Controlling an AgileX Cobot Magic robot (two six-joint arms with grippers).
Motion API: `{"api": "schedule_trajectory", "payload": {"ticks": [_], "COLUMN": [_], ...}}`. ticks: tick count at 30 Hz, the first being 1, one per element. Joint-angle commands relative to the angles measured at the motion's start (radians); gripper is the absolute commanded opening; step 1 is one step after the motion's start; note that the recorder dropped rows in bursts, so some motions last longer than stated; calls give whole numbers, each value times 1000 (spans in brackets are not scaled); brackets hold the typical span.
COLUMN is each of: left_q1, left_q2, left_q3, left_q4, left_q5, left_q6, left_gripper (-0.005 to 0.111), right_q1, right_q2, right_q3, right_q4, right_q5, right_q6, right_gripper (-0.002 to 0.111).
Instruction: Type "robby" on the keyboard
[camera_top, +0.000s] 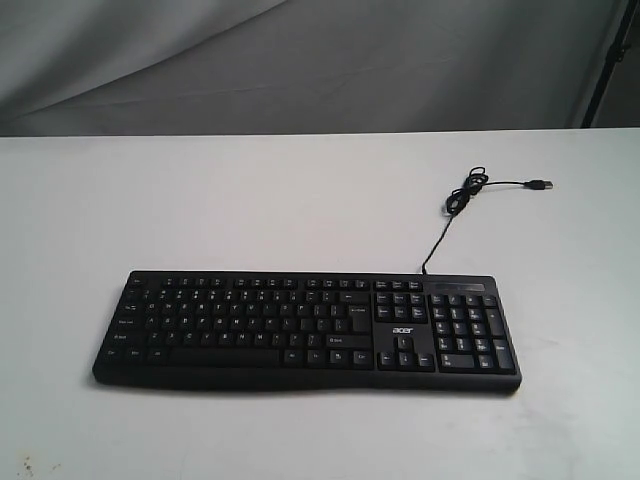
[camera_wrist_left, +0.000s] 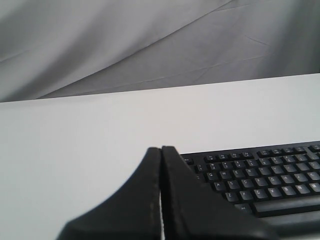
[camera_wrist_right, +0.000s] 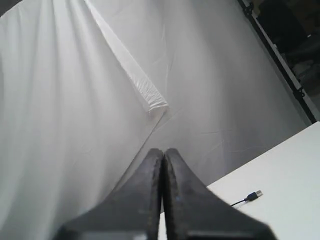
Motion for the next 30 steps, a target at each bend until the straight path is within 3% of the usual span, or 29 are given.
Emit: {"api": "schedule_trajectory", "payload": {"ticks": [1, 11, 20, 30], "left_q1": [-6, -6, -6, -6], "left_q2": [-3, -3, -3, -3], "left_q3": [4, 4, 4, 4], "left_q4": [5, 5, 5, 5], "left_q5": [-5, -5, -5, -5], "left_q6": [-3, -3, -3, -3], "left_gripper": [0, 0, 0, 0], "right_q1": [-9, -9, 4, 4], "right_q2": [-6, -10, -39, -55], "right_q3": [7, 7, 60, 82], "right_q4": [-147, -20, -387, -644], "right_q5": [107, 65, 120, 139], "right_q6": [8, 45, 250, 254], "right_gripper": [0, 0, 0, 0]}}
